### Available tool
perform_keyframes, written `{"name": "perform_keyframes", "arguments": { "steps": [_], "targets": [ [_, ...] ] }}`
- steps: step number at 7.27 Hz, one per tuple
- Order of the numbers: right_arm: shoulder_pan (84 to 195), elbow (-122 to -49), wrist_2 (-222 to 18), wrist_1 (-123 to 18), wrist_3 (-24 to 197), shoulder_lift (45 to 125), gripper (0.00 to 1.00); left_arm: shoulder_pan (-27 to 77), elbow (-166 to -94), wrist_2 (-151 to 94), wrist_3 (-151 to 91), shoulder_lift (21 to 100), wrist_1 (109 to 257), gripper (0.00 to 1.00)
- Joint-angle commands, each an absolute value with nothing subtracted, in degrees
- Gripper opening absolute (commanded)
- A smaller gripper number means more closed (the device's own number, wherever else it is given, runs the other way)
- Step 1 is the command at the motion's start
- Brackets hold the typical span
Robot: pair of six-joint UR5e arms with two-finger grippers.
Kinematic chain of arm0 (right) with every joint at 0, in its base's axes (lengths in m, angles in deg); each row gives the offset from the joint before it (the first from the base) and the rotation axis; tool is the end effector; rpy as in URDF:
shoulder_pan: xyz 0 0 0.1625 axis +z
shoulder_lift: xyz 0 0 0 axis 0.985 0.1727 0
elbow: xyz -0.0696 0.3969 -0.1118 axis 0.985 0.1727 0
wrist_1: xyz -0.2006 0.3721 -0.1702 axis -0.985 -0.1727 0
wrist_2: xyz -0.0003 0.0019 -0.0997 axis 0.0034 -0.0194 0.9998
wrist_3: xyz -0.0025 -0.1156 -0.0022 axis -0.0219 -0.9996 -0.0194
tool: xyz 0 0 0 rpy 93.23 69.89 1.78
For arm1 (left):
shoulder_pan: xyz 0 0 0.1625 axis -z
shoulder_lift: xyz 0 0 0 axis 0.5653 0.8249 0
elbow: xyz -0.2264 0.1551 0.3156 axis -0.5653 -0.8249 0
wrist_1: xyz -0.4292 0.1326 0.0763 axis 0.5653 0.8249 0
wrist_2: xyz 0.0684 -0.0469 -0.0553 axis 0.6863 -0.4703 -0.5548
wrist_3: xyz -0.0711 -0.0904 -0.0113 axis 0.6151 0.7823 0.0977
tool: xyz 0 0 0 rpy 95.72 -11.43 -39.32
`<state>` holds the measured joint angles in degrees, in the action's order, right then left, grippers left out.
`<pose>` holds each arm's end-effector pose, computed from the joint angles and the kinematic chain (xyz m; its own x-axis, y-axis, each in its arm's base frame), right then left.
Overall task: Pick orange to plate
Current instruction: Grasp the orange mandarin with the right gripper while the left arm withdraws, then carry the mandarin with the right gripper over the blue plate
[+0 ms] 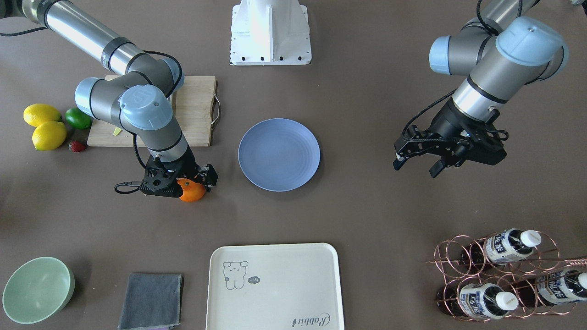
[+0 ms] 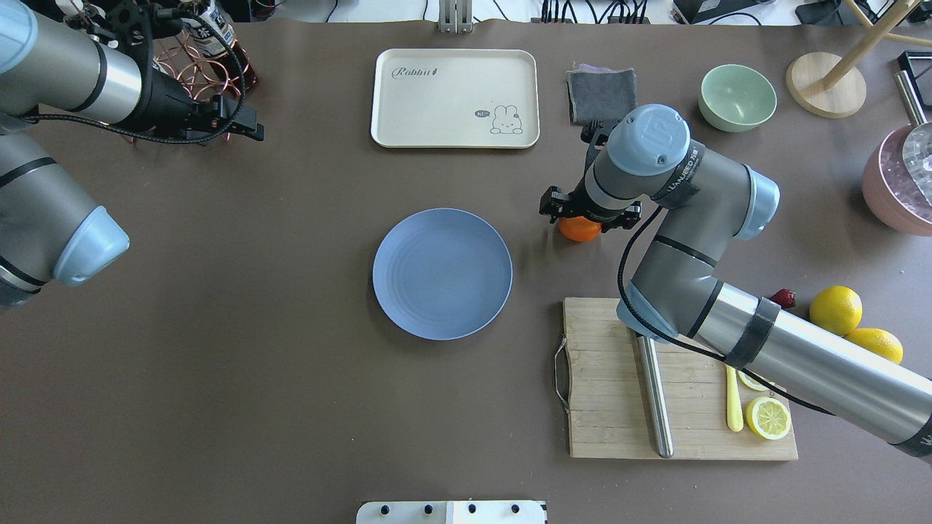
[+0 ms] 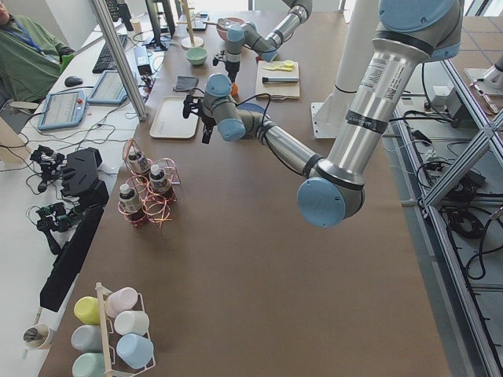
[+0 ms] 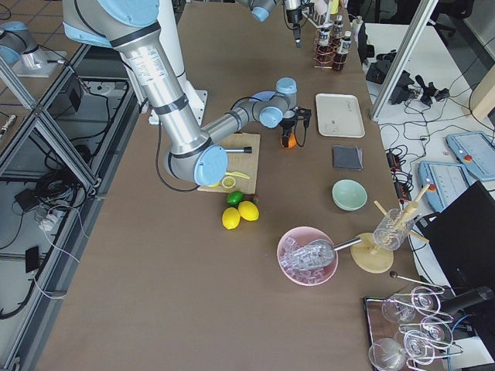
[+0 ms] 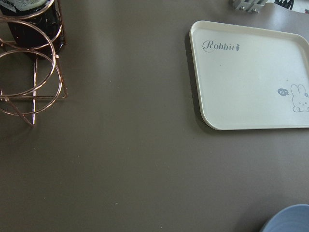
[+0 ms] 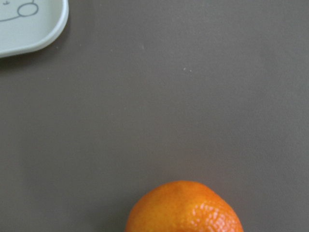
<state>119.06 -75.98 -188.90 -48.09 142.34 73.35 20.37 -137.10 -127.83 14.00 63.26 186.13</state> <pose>-0.5336 -0.5527 0.3385 0.6603 0.1743 0.7305 -0.2205 0.9748 -0.0332 0.3258 -0.5895 0.2915 0.4746 0.1007 -0.8744 0.2277 0.9456 0.2324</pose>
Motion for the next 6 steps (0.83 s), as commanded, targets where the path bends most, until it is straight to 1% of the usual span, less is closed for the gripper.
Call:
{"name": "perform_keyframes", "arguments": {
  "steps": [1, 3, 5, 6],
  "targets": [
    [119.7, -76.1, -189.3, -48.4, 142.0, 73.4, 0.0, 20.8, -137.3, -128.7, 13.9, 63.3, 186.2, 0.98],
    [121.5, -78.0, -190.4, -49.2, 141.9, 72.3, 0.0, 21.3, -137.0, -129.1, 13.8, 63.3, 186.2, 0.98],
    [119.6, -81.7, -190.3, -61.2, 142.7, 65.2, 0.0, 23.7, -136.4, -130.4, 13.6, 63.3, 186.3, 0.98],
    [116.3, -82.6, -188.2, -63.0, 146.0, 63.3, 0.0, 27.5, -134.6, -135.0, 9.6, 63.3, 186.2, 0.98]
  ]
}}
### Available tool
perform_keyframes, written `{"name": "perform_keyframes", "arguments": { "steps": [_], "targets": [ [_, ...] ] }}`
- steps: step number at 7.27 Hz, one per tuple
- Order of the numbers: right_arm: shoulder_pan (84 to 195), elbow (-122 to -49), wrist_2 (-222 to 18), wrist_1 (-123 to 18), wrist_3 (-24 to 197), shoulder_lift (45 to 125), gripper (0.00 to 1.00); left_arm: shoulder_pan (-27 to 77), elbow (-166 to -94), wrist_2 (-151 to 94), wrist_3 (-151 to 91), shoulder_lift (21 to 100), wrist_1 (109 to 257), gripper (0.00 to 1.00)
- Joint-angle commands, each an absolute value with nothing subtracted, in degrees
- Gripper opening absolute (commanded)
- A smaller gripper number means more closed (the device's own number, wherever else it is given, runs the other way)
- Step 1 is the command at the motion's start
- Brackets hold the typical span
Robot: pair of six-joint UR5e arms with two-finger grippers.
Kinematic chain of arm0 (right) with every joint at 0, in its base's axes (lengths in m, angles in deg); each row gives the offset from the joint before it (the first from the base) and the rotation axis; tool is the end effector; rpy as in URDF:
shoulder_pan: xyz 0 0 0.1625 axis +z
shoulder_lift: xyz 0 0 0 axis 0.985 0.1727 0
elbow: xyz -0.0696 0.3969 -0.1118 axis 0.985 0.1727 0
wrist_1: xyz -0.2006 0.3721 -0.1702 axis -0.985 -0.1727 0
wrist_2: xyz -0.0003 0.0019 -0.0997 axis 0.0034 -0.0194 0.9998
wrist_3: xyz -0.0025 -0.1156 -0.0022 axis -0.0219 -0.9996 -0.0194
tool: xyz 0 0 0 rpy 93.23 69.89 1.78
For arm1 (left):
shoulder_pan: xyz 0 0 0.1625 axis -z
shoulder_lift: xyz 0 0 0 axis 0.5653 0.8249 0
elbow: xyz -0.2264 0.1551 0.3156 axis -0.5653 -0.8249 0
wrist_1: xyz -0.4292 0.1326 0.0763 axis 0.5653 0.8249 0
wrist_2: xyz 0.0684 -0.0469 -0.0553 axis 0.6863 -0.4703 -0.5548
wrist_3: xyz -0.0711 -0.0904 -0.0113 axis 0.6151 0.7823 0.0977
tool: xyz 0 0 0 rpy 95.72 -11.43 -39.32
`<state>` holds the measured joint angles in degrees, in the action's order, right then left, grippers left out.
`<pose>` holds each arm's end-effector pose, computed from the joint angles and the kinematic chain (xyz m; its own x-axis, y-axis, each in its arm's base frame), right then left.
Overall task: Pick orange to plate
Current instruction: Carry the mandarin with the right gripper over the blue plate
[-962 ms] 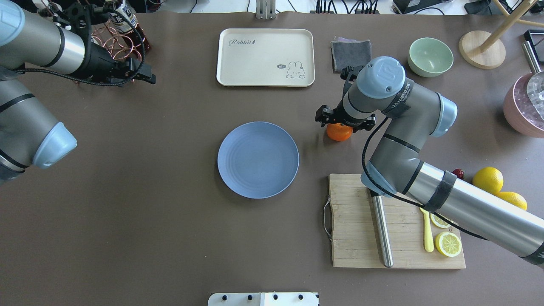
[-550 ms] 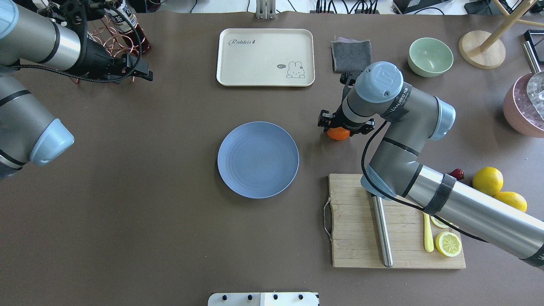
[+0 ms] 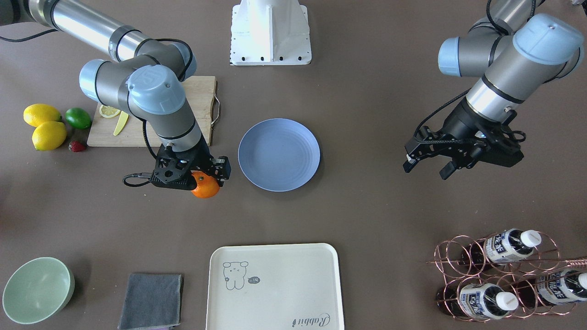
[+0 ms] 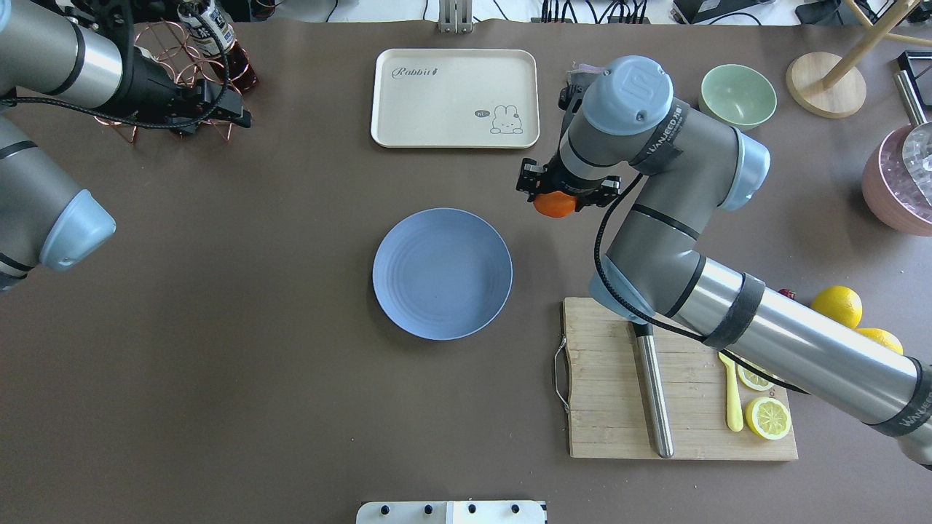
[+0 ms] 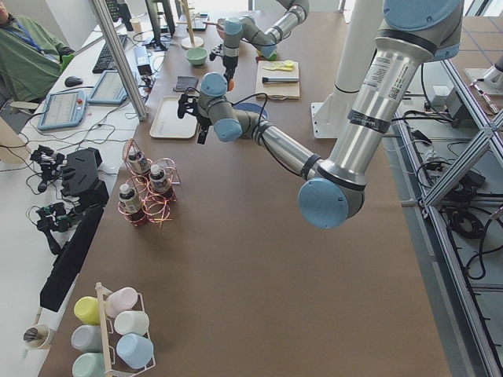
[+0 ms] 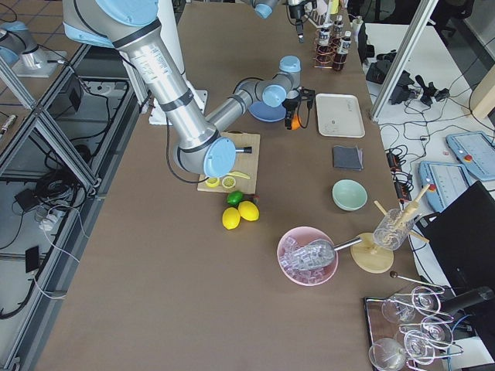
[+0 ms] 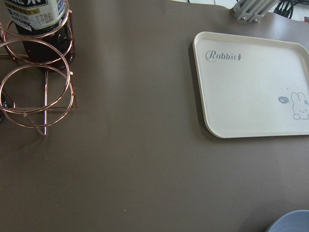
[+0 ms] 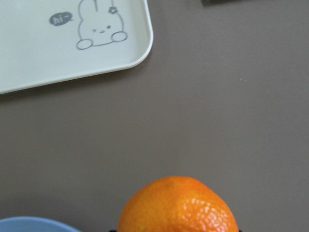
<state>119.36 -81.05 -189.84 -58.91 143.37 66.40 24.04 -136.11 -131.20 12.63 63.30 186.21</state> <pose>-0.5265 -0.5497 0.2277 0.6399 0.1848 0.7459 -0.2253 0.9731 -0.0478 0.2929 -0.6072 0.2979 0.4670 0.0916 -0.8795 0.2327 0.9468 0.2222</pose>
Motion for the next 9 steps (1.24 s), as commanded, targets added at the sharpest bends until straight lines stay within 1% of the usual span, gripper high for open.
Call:
{"name": "perform_keyframes", "arguments": {
  "steps": [1, 2, 4, 5, 7, 8, 9],
  "targets": [
    [111.8, -82.5, -183.7, -63.0, 148.1, 62.2, 0.0, 31.3, -132.3, -138.1, 5.6, 63.3, 186.1, 0.98],
    [108.0, -82.0, -181.0, -62.8, 149.0, 61.0, 0.0, 33.9, -129.8, -138.9, 2.8, 63.3, 186.3, 0.98],
    [104.7, -80.7, -179.2, -62.4, 149.1, 59.6, 0.0, 38.9, -127.1, -142.5, -1.3, 63.3, 186.2, 0.98],
    [103.8, -77.7, -178.0, -59.2, 149.0, 58.5, 0.0, 40.3, -126.4, -143.8, -1.4, 63.3, 186.3, 0.98],
    [103.5, -72.3, -176.5, -57.8, 147.8, 55.0, 0.0, 40.9, -125.1, -143.8, -3.0, 63.2, 186.3, 0.98],
    [103.7, -70.9, -175.6, -56.5, 146.5, 55.0, 0.0, 41.4, -125.0, -143.9, -4.0, 62.1, 186.4, 0.98],
    [104.4, -70.1, -175.7, -56.2, 146.4, 55.0, 0.26, 41.4, -125.0, -143.9, -4.0, 62.0, 186.4, 0.98]
  ]
}}
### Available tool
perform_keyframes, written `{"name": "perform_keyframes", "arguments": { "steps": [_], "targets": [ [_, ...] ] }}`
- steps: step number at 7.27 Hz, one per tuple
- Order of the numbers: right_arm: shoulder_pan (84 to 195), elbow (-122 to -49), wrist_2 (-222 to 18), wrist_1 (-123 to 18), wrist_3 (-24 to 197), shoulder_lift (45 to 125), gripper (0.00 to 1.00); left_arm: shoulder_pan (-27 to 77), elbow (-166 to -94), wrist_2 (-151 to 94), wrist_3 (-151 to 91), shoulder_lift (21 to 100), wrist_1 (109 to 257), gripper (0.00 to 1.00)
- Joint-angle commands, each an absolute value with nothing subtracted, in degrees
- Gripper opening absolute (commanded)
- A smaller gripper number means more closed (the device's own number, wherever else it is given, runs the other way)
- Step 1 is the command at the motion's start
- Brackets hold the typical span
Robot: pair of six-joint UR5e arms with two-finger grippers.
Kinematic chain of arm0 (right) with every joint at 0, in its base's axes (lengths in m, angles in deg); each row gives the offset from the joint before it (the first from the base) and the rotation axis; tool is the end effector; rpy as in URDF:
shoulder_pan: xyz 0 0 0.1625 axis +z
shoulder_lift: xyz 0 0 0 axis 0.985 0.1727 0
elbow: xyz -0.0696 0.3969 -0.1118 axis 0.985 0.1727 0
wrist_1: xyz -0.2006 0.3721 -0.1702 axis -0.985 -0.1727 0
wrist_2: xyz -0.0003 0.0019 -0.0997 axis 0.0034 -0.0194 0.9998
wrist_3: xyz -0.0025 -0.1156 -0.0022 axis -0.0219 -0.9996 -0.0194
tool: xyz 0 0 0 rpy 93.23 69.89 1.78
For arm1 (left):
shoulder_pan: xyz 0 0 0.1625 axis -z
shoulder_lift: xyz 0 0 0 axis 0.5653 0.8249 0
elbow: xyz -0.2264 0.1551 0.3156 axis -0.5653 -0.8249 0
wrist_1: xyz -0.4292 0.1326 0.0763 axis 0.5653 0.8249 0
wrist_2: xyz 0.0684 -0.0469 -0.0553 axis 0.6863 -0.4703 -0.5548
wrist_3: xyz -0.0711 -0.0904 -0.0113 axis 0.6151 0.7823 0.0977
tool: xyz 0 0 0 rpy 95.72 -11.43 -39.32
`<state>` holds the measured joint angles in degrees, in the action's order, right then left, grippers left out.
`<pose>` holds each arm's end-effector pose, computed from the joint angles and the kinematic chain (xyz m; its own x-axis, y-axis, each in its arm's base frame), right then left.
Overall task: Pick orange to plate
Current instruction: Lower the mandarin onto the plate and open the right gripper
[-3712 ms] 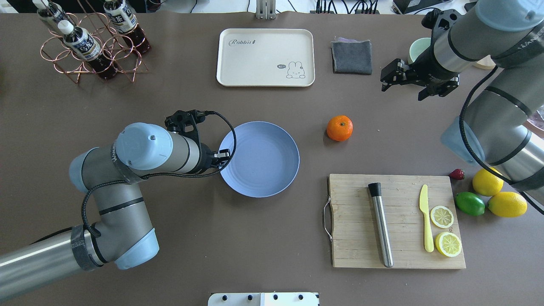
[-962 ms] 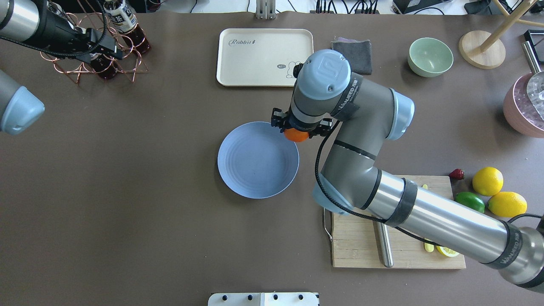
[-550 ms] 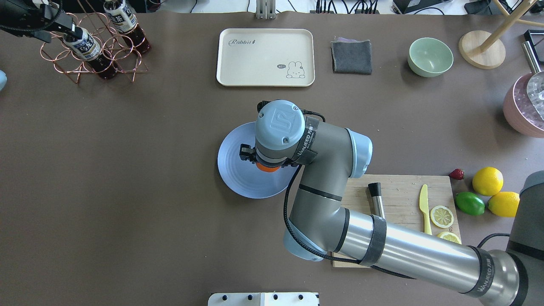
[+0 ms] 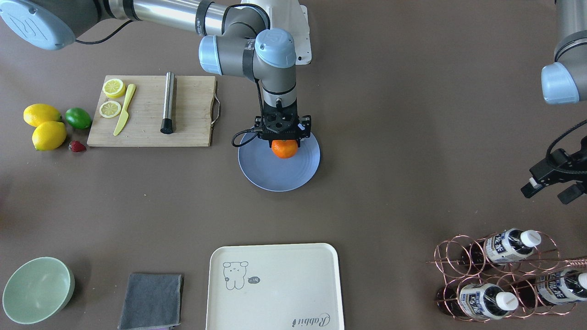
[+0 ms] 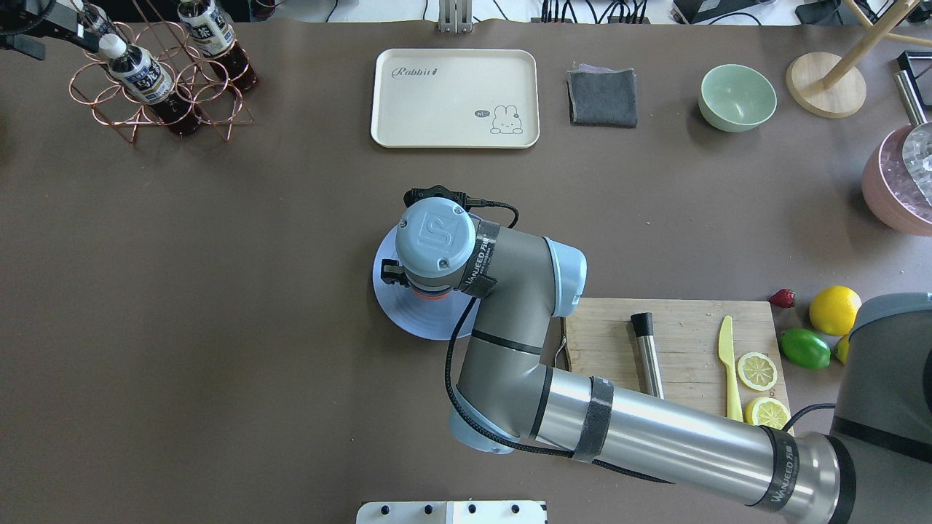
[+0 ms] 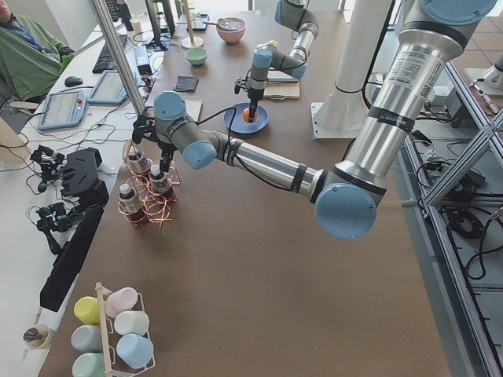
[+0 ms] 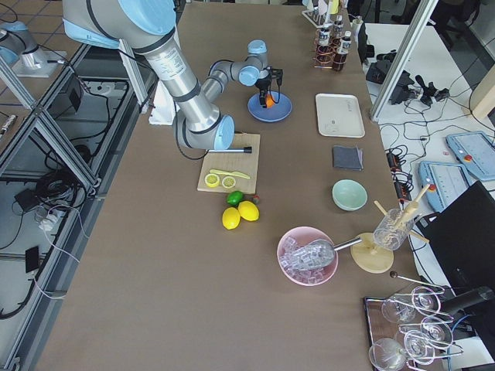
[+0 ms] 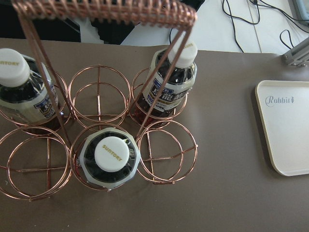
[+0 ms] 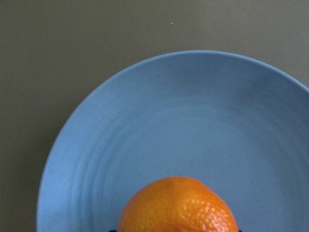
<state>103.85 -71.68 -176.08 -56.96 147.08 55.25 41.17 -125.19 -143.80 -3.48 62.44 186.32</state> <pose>-0.6934 -0.4354 0.1549 0.6619 0.0550 0.7475 -0.1731 0.9816 0.0811 0.1253 -0.6835 0.3986 0.5059 0.0927 -0.8576 0.2194 0.9477 0.2319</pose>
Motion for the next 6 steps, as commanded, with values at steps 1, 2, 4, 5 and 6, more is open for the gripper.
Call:
{"name": "perform_keyframes", "arguments": {
  "steps": [1, 2, 4, 5, 6],
  "targets": [
    [104.9, -70.2, -176.0, -56.6, 146.5, 55.0, 0.96, 41.4, -125.0, -143.9, -4.0, 61.9, 186.4, 0.98],
    [105.6, -70.8, -176.9, -56.9, 146.0, 55.3, 1.0, 41.4, -125.1, -143.9, -4.0, 62.0, 186.4, 0.98],
    [106.9, -75.1, -178.9, -60.0, 145.9, 56.8, 1.0, 41.4, -125.1, -143.9, -3.9, 62.3, 186.2, 0.98],
    [109.6, -81.3, -181.9, -67.2, 145.6, 57.6, 1.0, 42.6, -124.8, -143.9, -4.2, 62.2, 186.1, 0.98],
    [112.8, -89.0, -184.6, -72.6, 141.5, 61.4, 1.0, 44.8, -124.1, -144.7, -10.3, 62.1, 184.3, 0.98]
  ]
}}
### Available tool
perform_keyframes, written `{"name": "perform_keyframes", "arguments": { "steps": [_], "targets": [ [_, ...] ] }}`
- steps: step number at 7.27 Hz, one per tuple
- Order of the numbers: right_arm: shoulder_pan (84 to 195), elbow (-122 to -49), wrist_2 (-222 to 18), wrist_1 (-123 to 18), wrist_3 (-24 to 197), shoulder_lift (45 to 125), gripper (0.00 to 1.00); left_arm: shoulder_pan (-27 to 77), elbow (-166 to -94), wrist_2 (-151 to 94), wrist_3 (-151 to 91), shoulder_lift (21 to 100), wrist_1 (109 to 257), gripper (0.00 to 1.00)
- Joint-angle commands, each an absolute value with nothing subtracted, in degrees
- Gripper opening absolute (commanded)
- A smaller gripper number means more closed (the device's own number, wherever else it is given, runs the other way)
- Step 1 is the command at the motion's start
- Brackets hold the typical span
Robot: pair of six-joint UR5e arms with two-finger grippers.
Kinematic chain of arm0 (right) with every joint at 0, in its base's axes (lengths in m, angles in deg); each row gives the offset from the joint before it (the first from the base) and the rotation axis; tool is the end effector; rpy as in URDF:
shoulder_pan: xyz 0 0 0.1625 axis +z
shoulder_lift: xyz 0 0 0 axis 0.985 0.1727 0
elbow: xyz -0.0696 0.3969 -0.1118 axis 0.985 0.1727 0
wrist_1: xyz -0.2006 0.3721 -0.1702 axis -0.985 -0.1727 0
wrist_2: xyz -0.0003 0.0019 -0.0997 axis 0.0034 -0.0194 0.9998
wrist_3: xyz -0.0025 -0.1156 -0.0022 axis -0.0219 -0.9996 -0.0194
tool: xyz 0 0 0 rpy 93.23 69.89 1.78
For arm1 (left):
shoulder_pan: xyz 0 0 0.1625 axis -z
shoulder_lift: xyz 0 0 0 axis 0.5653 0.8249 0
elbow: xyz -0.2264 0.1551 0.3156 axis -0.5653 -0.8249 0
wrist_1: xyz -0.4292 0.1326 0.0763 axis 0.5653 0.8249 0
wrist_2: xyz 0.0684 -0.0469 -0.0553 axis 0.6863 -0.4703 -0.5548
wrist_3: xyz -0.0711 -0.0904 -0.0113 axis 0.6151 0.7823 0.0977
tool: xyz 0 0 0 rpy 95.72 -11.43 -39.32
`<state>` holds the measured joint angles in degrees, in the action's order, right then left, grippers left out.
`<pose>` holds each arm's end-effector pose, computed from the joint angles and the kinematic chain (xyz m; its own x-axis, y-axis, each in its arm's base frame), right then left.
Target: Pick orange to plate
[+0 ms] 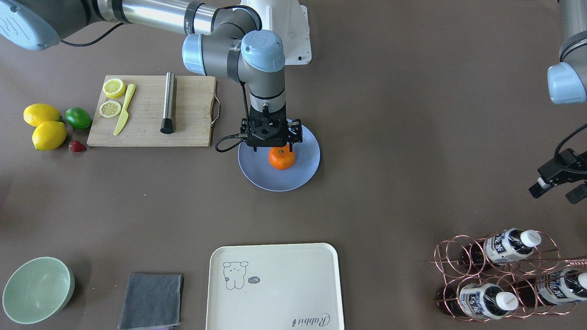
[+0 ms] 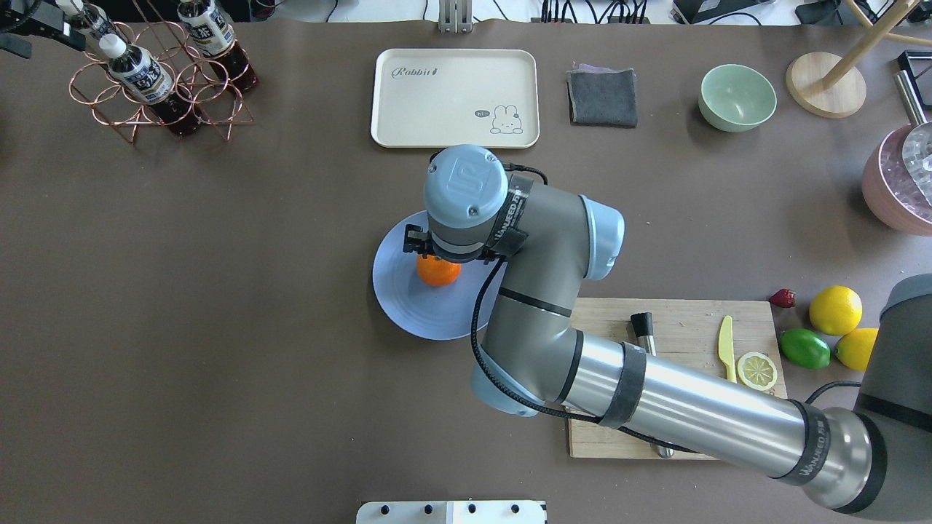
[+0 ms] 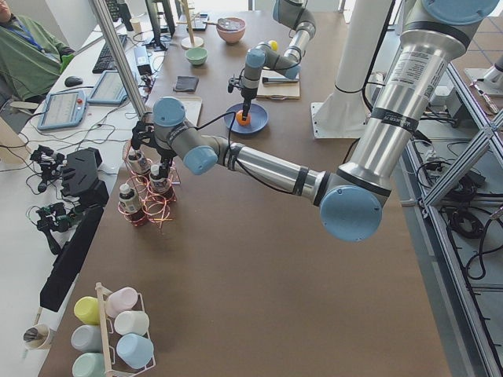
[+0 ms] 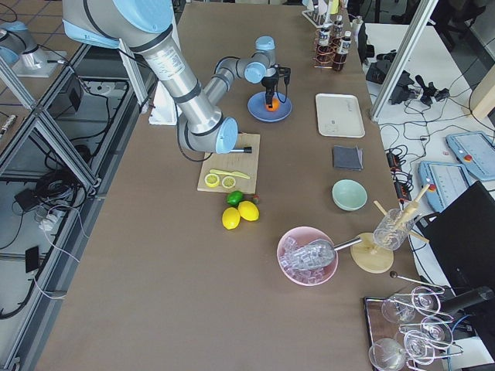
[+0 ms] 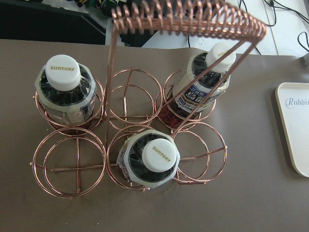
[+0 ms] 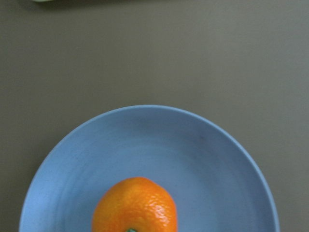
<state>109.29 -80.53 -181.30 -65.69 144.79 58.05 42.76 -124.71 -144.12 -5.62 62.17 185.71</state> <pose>-0.6139 -0.4677 0.1422 0.6772 0.0912 0.7301 -0.1733 0.9841 0.0379 0.1067 -0.6866 0.4074 0.5180 0.0955 -0.8500 0.2222 0.9446 0.2415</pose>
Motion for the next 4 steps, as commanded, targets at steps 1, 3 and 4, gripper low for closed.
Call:
{"name": "perform_keyframes", "arguments": {
  "steps": [1, 3, 4],
  "targets": [
    [116.4, -96.0, -186.3, -75.4, 136.6, 68.5, 1.0, 47.6, -124.1, -145.4, -19.6, 60.5, 180.9, 0.98],
    [124.5, -100.3, -189.3, -75.5, 123.9, 77.7, 1.0, 52.3, -125.6, -145.4, -39.8, 52.8, 182.2, 0.98],
    [128.2, -100.9, -191.7, -75.5, 118.8, 80.6, 1.0, 54.9, -125.6, -145.3, -41.5, 51.8, 181.6, 0.98]
  ]
}}
